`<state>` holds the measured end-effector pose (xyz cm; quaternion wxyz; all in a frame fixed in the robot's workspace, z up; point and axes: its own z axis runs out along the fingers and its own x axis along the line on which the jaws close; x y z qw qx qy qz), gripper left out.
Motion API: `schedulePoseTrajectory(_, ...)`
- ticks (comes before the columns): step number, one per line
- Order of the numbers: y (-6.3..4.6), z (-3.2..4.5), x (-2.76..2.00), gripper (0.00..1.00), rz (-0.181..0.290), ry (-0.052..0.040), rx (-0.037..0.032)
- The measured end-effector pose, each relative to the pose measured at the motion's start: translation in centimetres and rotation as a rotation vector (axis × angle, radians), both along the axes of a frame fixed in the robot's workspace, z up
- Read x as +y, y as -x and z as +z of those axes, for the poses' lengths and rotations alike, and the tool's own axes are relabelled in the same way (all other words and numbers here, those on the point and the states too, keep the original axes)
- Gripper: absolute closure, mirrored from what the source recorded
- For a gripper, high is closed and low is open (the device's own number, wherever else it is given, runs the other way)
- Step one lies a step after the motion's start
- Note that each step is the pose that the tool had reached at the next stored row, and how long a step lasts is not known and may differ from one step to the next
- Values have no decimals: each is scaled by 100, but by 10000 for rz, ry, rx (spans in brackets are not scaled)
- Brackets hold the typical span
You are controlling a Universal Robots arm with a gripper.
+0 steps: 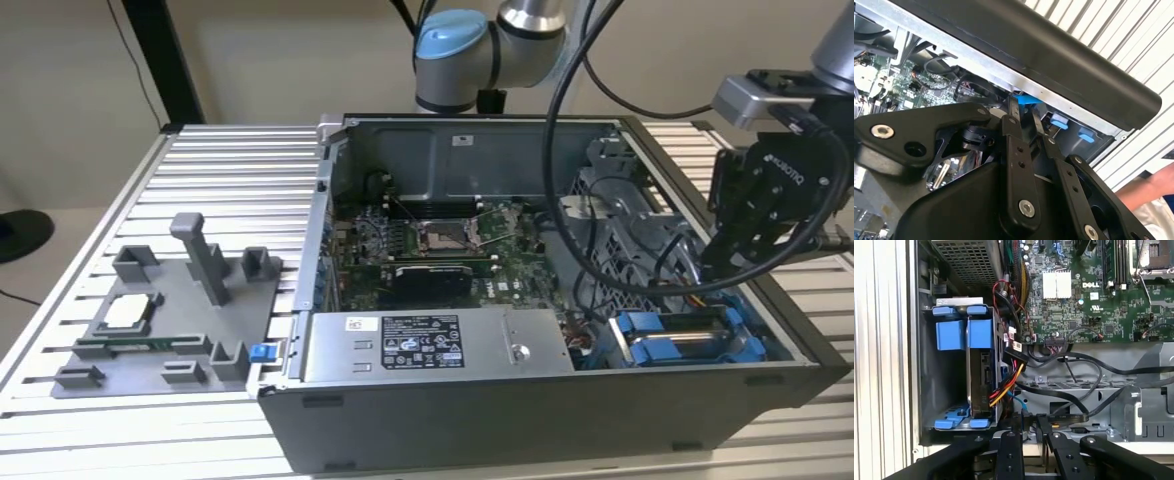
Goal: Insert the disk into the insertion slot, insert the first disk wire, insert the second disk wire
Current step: 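Insert the second disk wire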
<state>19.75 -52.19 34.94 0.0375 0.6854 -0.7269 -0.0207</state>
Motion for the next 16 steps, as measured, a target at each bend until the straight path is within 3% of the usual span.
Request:
schedulePoseTrajectory(8, -3, -15, 15, 0, 0, 1, 8)
schedulePoseTrajectory(9, -3, -15, 15, 100, 0, 1, 8)
schedulePoseTrajectory(16, -2, -10, 15, 100, 0, 0, 8)
